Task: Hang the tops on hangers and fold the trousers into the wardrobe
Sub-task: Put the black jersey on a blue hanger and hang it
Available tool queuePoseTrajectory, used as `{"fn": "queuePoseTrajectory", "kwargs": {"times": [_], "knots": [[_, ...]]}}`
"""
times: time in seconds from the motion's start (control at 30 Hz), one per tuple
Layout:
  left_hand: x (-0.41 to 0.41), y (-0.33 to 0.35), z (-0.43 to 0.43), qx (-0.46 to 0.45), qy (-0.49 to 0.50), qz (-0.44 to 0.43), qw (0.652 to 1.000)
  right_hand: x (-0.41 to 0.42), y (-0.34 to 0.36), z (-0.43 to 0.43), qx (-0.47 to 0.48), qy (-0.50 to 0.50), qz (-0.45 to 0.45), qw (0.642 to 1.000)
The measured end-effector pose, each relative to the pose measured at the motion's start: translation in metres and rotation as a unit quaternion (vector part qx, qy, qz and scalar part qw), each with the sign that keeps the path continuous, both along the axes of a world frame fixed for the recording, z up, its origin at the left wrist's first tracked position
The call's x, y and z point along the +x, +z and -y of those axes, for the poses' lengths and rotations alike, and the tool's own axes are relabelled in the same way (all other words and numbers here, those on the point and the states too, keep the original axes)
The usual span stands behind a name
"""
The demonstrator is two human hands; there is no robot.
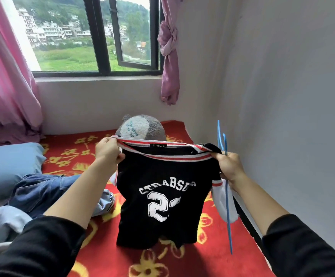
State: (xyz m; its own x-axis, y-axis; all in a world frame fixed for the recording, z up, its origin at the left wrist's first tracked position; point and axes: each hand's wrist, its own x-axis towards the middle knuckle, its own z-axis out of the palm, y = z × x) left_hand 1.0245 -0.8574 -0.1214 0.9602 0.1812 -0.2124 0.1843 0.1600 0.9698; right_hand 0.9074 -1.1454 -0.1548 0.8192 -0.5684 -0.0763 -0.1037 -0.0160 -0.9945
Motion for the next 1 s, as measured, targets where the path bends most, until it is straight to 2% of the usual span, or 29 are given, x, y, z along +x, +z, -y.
{"fn": "queuePoseTrajectory", "kwargs": {"times": [0.03, 0.13, 0.17, 0.33, 0.47, 0.57, 0.67, 0.77, 0.9, 1.0], "knots": [[0.0, 0.002, 0.002, -0.005, -0.023, 0.003, 1.0, -0.001, 0.0, -0.002, 0.007, 0.012, -0.001, 1.0], [0.0, 0.004, 0.008, 0.113, -0.049, 0.042, 0.992, 0.0, -0.003, -0.006, 0.026, 0.061, -0.011, 0.998], [0.0, 0.005, 0.01, 0.111, -0.047, 0.036, 0.992, 0.0, -0.004, -0.007, 0.025, 0.072, -0.018, 0.997], [-0.004, 0.001, 0.012, -0.065, -0.038, -0.068, 0.995, 0.002, -0.022, -0.001, -0.007, 0.061, -0.066, 0.996], [-0.004, -0.004, 0.013, -0.07, -0.015, -0.086, 0.994, 0.002, -0.035, 0.004, -0.009, -0.021, -0.085, 0.996], [-0.009, -0.001, 0.015, -0.052, -0.083, -0.107, 0.989, -0.001, -0.042, 0.006, -0.001, 0.005, -0.077, 0.997], [-0.013, -0.003, 0.02, 0.002, -0.157, -0.1, 0.983, -0.004, -0.034, 0.004, -0.016, 0.043, -0.029, 0.999], [-0.017, -0.01, 0.03, 0.116, -0.145, -0.007, 0.983, 0.0, -0.013, -0.001, -0.002, 0.049, 0.008, 0.999], [-0.022, -0.018, 0.039, 0.233, -0.157, 0.073, 0.957, 0.002, 0.032, -0.017, 0.11, 0.072, 0.133, 0.982], [-0.026, -0.017, 0.04, 0.238, -0.198, 0.096, 0.946, 0.006, 0.061, -0.032, 0.186, 0.085, 0.219, 0.954]]}}
